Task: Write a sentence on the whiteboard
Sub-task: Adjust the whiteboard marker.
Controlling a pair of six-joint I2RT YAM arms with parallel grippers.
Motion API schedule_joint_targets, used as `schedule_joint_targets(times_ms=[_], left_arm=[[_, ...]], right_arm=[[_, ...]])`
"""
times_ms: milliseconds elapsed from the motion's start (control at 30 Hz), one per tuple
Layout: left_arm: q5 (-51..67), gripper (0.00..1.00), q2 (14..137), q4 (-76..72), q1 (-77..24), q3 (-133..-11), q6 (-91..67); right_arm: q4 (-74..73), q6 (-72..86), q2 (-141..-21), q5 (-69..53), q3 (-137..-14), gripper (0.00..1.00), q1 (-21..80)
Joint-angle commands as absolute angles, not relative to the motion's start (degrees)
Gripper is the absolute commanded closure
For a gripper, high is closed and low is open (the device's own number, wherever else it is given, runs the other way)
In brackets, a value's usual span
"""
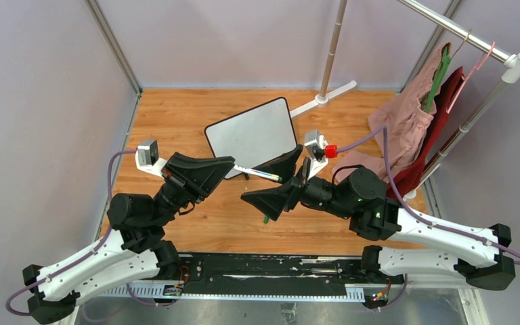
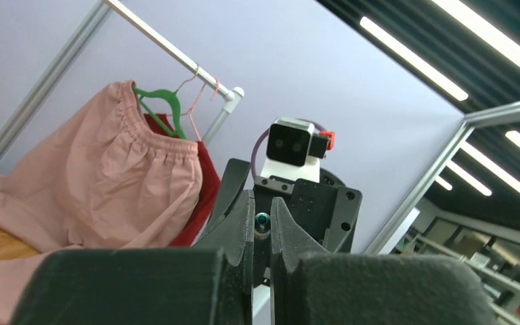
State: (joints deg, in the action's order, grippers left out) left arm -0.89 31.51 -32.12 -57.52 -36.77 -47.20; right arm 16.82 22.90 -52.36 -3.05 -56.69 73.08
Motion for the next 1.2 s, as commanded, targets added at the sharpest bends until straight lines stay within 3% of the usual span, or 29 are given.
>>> schedule_joint_targets(times_ms=[0, 167, 367, 667, 1000, 1167], left_arm=[[-7.04, 1.0, 32.43, -40.59, -57.74, -35.37, -52.69], [-10.14, 1.0, 31.8, -40.96, -57.7, -33.6, -55.56], [-12.15, 1.0, 30.52, -40.95, -57.74, -31.7, -57.17], [-13.22, 1.0, 30.41, -40.87, -57.74, -31.03, -59.87], [-13.53, 1.0, 31.14, -40.87, -57.74, -30.44, -61.59], [-13.81, 1.0, 31.49, -40.87, -57.75, -30.06, -62.48]], right_arm=[[26.9, 24.96, -53.41, 3.28, -56.99, 0.21, 72.45], [28.15, 25.61, -54.72, 5.75, -58.15, 0.25, 71.86], [26.84, 26.14, -56.06, 6.8, -60.12, 0.41, 70.99], [27.68, 27.13, -57.6, 6.5, -60.39, 0.54, 69.97], [31.09, 27.13, -57.57, 7.8, -58.74, 0.52, 69.63], [30.51, 26.79, -58.15, 7.61, -59.26, 0.59, 69.61]])
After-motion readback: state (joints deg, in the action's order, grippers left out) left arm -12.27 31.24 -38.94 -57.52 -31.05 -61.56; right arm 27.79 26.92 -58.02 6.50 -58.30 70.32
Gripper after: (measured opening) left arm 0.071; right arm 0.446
